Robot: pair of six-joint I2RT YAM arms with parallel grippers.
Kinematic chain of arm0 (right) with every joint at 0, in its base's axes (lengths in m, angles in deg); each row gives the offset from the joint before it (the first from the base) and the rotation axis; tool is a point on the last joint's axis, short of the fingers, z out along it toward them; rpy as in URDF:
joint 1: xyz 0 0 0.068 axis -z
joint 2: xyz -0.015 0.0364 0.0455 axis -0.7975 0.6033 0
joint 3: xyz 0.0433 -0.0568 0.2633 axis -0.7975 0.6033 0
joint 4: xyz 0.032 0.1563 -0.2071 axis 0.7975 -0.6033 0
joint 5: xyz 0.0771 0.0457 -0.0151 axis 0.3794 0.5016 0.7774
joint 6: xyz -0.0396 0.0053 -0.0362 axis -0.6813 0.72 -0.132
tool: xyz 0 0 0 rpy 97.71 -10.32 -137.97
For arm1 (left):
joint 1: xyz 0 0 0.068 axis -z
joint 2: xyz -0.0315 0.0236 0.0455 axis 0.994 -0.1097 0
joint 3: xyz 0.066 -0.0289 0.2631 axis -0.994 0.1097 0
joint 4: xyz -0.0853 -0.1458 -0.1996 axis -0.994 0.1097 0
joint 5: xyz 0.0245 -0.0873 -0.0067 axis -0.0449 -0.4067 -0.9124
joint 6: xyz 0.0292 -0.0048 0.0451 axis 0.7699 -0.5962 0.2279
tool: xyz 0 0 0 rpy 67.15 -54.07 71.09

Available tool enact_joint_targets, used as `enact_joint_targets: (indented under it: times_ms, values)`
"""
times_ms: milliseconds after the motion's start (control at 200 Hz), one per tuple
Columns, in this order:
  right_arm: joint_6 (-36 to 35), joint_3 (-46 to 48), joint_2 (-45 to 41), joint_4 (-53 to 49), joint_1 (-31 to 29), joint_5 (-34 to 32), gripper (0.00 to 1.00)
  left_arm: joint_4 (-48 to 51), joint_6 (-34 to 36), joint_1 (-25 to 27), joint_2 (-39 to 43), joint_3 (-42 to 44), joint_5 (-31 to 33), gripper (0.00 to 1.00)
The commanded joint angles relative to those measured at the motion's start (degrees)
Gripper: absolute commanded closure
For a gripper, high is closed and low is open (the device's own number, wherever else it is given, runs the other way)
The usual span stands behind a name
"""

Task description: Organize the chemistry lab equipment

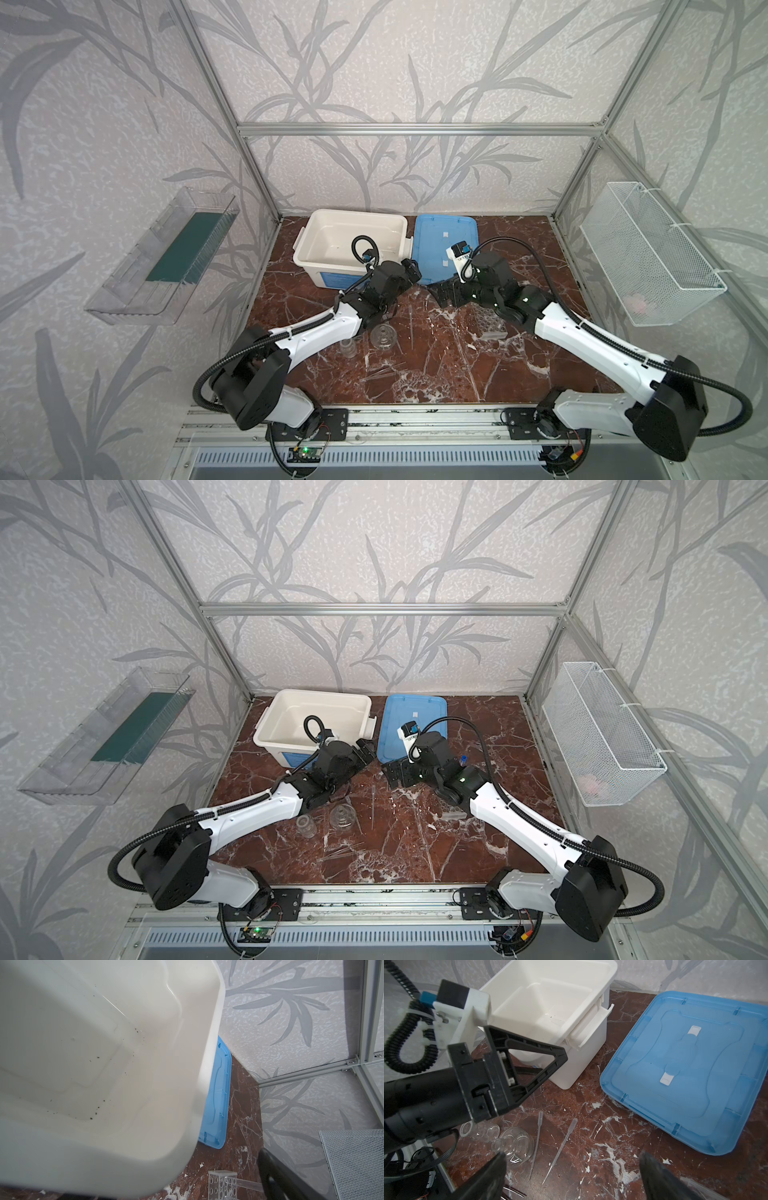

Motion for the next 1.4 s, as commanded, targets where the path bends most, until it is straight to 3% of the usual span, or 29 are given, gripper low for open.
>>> enact_joint_targets:
  times_ms: [0,170,435,605,775,925,1070,1250,1395]
  values:
    - [-0.1,1.0,-2.5,0.3,-0.3,-2.5,0.02,-1.4,2.0,0.5,1.0,-1.4,-1.4,0.01]
    - [0.3,0.2,-3.6,-1.7,-0.3,-3.5,0.01,1.8,2.6,1.1,7.4,1.5,-2.3,0.01]
    - [1.1,-1.0,-5.1,-6.2,-0.3,-2.9,0.01,27.4,12.6,1.9,18.7,-3.4,-8.6,0.03]
    - [-0.9,-2.3,-5.9,-10.8,-0.3,-0.9,0.01,45.8,19.7,1.9,27.4,-7.2,-5.4,0.05]
    - [-0.9,-0.5,-6.2,-11.2,-0.3,1.5,0.01,49.8,23.7,2.3,28.3,-5.8,-14.9,0.06]
    - [0.6,0.3,-6.1,-11.2,-2.3,2.8,0.01,56.5,23.4,2.3,30.3,-3.6,-7.1,0.08]
    - [1.9,0.4,-4.0,-10.7,-5.7,1.8,0.01,66.3,16.7,2.1,31.8,-2.8,4.4,0.12]
    - [1.7,-1.5,0.3,-10.3,-9.8,0.8,0.01,70.2,13.8,1.2,32.2,0.4,5.1,0.04]
    - [1.5,-2.9,2.1,-10.3,-11.3,0.8,0.01,69.2,13.1,0.2,32.0,4.1,7.9,0.04]
